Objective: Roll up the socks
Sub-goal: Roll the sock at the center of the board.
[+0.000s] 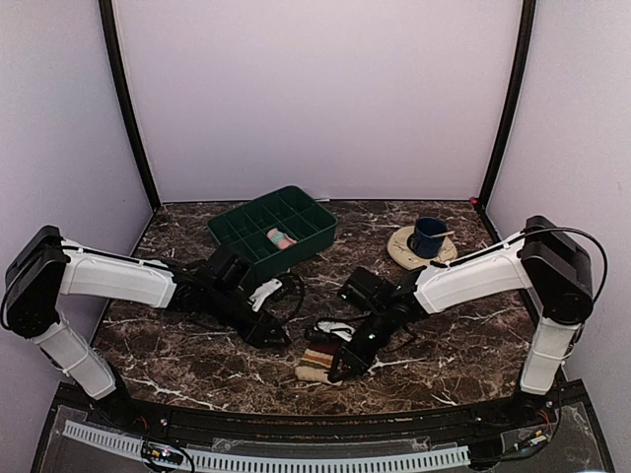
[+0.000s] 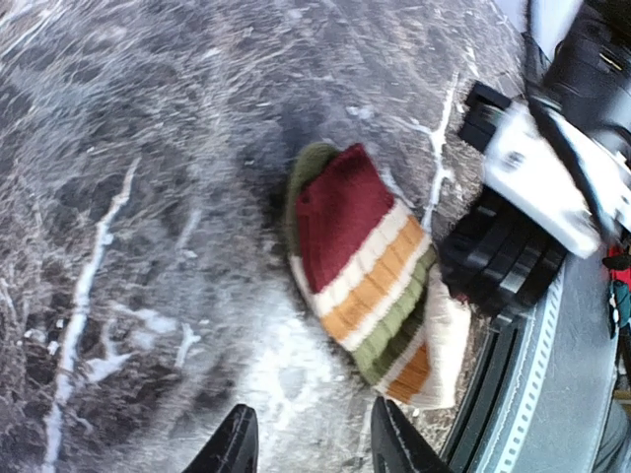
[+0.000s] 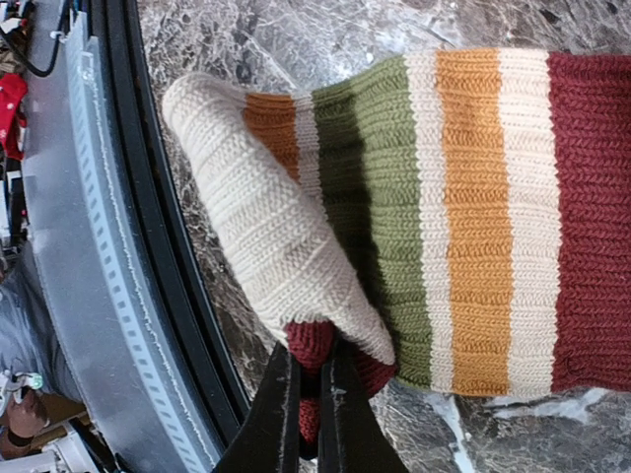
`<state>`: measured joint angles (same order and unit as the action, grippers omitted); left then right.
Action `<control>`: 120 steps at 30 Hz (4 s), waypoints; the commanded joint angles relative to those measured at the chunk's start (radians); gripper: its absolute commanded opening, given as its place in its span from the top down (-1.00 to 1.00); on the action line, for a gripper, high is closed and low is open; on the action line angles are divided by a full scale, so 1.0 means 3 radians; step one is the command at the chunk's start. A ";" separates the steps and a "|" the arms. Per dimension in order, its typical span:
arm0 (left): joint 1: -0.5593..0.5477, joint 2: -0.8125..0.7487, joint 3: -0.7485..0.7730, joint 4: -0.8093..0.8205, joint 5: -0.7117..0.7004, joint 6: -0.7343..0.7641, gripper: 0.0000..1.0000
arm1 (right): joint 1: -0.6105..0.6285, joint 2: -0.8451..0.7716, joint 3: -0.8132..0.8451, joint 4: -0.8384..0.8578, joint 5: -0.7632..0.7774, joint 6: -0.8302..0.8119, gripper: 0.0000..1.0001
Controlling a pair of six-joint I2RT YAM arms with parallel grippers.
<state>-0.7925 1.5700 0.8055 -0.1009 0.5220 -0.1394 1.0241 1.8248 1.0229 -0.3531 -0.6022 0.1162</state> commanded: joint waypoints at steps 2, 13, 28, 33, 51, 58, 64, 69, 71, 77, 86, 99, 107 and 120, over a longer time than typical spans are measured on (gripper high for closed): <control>-0.0257 -0.0257 -0.0104 0.0193 -0.0265 0.0085 0.13 | -0.0074 0.0061 0.0011 -0.0030 -0.0365 0.0077 1.00; -0.0714 -0.0411 -0.0173 0.0248 -0.0698 0.0328 0.07 | -0.0143 0.0150 -0.0015 -0.0058 -0.0520 0.0132 1.00; -0.1319 -0.0293 -0.0049 0.0092 -0.1378 0.0897 0.07 | -0.0206 0.0192 0.0011 -0.0115 -0.0623 0.0143 1.00; -0.1359 -0.0187 0.0002 0.0158 -0.1444 0.0969 0.07 | -0.0207 0.0201 0.0006 -0.0122 -0.0662 0.0144 1.00; -0.1398 0.0109 0.0189 0.0173 -0.1304 0.1124 0.14 | -0.0212 0.0176 -0.0074 -0.0058 -0.0710 0.0173 1.00; -0.1403 0.0162 0.0209 0.0145 -0.1169 0.1113 0.29 | -0.0218 0.0167 -0.0112 -0.0030 -0.0720 0.0191 1.00; -0.1423 0.0232 0.0234 0.0109 -0.1102 0.1110 0.28 | -0.0223 0.0165 -0.0112 -0.0025 -0.0738 0.0189 1.00; -0.1428 0.0267 0.0248 0.0129 -0.1072 0.1113 0.32 | -0.0223 0.0171 -0.0107 -0.0022 -0.0749 0.0191 1.00; -0.1428 0.0290 0.0269 0.0127 -0.1053 0.1126 0.41 | -0.0223 0.0171 -0.0102 -0.0030 -0.0744 0.0189 1.00; -0.1428 0.0408 0.0352 0.0064 -0.0934 0.1179 0.72 | -0.0223 0.0170 -0.0106 -0.0040 -0.0744 0.0188 1.00; -0.1425 0.0527 0.0444 -0.0057 -0.0790 0.1195 1.00 | -0.0223 0.0160 -0.0132 -0.0051 -0.0723 0.0191 1.00; -0.1030 0.0737 0.0717 -0.0492 -0.0102 0.1221 1.00 | -0.0270 0.0000 -0.0240 -0.0102 -0.0521 0.0225 0.66; -0.0892 0.0955 0.0912 -0.0729 0.0277 0.1219 1.00 | -0.0342 -0.0154 -0.0387 0.0041 -0.0484 0.0354 0.50; -0.0758 0.1229 0.1202 -0.1028 0.0700 0.1240 1.00 | -0.0498 -0.0423 -0.0673 0.0294 -0.0147 0.0660 0.46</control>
<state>-1.0363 1.9217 1.1320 -0.3374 0.6662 0.2249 0.8993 1.7439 0.8505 -0.3103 -0.7132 0.2684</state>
